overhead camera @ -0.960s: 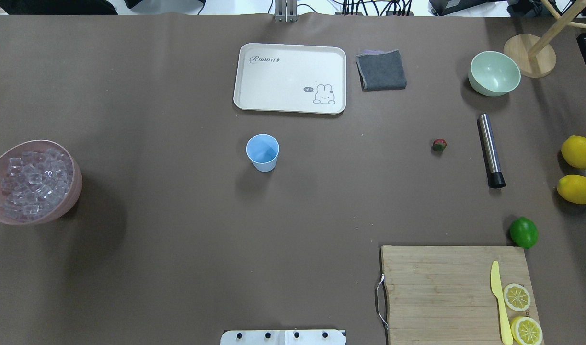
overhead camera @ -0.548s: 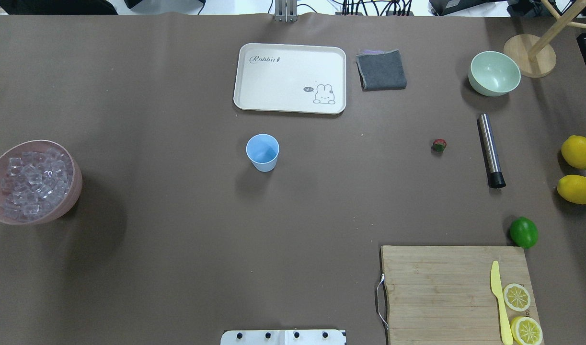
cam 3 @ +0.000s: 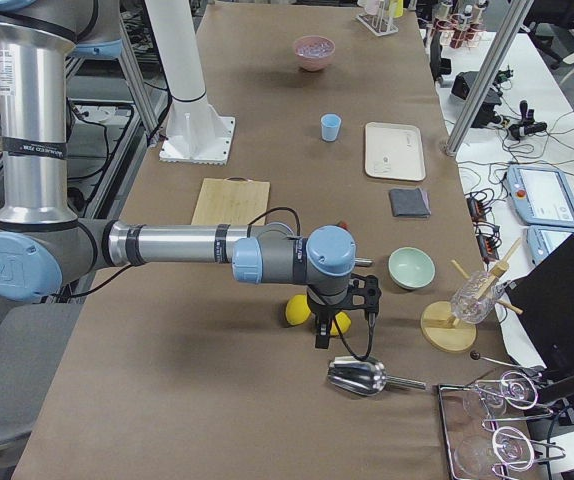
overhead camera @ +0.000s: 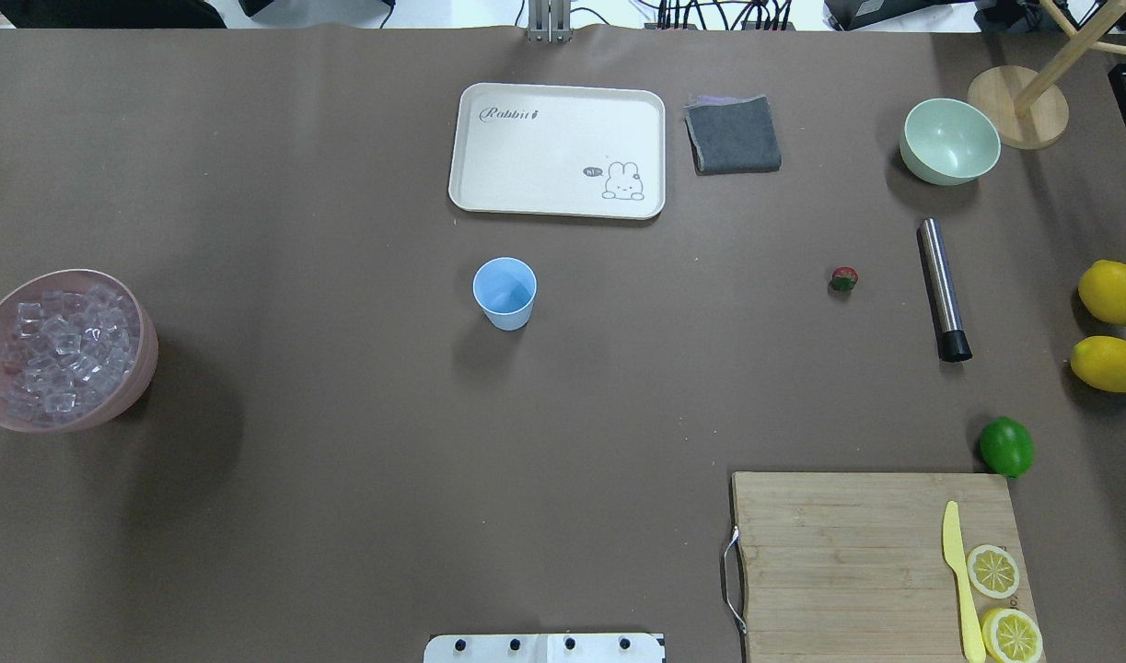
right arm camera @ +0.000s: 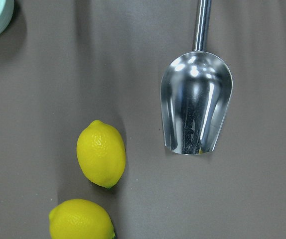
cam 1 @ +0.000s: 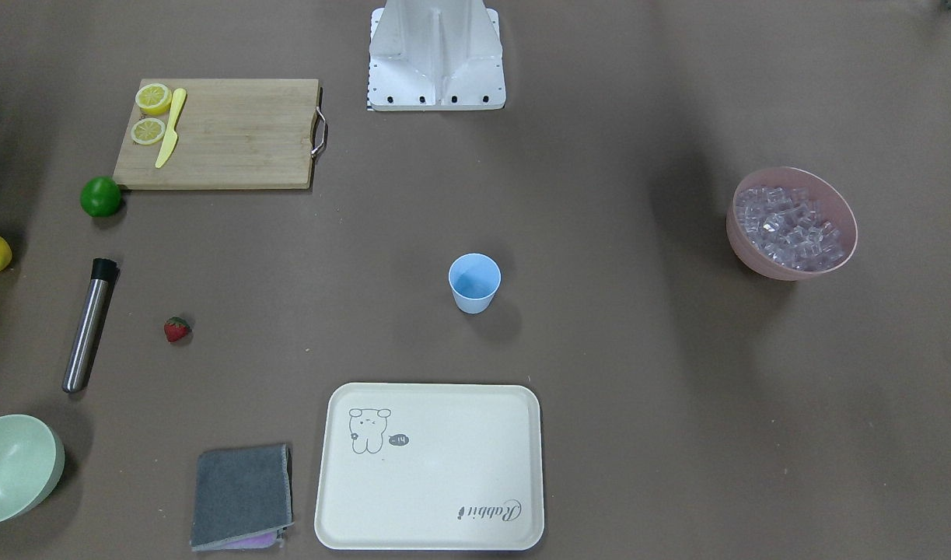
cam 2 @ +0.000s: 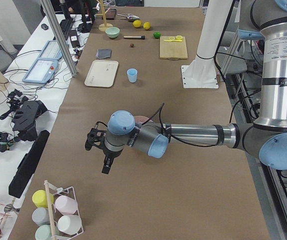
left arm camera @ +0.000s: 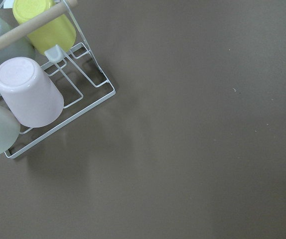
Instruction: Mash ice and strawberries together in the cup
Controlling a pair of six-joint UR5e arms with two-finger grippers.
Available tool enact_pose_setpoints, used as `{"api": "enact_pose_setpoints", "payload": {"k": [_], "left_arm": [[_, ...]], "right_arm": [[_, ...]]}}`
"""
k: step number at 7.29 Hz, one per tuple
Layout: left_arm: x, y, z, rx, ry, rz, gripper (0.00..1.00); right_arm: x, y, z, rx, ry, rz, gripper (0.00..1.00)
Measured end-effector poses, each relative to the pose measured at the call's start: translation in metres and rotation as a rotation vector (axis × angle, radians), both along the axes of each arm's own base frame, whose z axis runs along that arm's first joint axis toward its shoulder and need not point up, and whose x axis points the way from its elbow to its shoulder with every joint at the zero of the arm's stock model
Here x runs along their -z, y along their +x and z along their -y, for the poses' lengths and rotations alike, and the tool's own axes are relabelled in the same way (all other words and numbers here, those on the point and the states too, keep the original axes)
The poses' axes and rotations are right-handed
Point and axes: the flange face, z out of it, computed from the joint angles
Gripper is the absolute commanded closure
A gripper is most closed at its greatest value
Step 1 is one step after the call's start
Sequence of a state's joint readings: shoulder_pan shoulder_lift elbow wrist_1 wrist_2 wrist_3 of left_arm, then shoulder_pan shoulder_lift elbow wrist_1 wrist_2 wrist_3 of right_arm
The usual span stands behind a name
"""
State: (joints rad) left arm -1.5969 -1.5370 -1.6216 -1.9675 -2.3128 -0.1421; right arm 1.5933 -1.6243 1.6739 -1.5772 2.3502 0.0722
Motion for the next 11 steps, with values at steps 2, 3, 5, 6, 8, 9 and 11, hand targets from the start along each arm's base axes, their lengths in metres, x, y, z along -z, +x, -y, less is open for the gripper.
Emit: {"api": "enact_pose_setpoints", "payload": {"k": [2, 3, 5, 6, 8, 9, 11], "left_arm": [[0.002, 0.000, 0.001, 0.002, 0.002, -0.001, 0.03], [0.003, 0.000, 0.002, 0.002, 0.005, -0.002, 0.03], [0.011, 0.002, 0.008, -0.005, 0.027, 0.001, 0.03], [0.016, 0.004, 0.010, -0.008, 0.039, 0.001, 0.03], [0.022, 0.004, 0.012, -0.005, 0.047, 0.000, 0.03], [0.022, 0.004, 0.012, -0.004, 0.050, 0.003, 0.03], [0.010, 0.008, 0.024, -0.010, 0.019, -0.002, 0.03]], "right_arm": [[-0.001, 0.000, 0.000, 0.000, -0.002, -0.001, 0.00], [-0.001, 0.000, 0.001, 0.000, -0.002, -0.004, 0.00], [0.000, 0.000, 0.003, 0.001, 0.001, -0.007, 0.00], [0.002, 0.000, 0.005, 0.001, 0.005, -0.008, 0.00], [0.007, 0.000, 0.012, 0.000, 0.016, -0.008, 0.00], [0.010, 0.000, 0.016, -0.002, 0.020, -0.008, 0.00], [0.014, 0.000, 0.022, -0.003, 0.028, -0.009, 0.00]]}}
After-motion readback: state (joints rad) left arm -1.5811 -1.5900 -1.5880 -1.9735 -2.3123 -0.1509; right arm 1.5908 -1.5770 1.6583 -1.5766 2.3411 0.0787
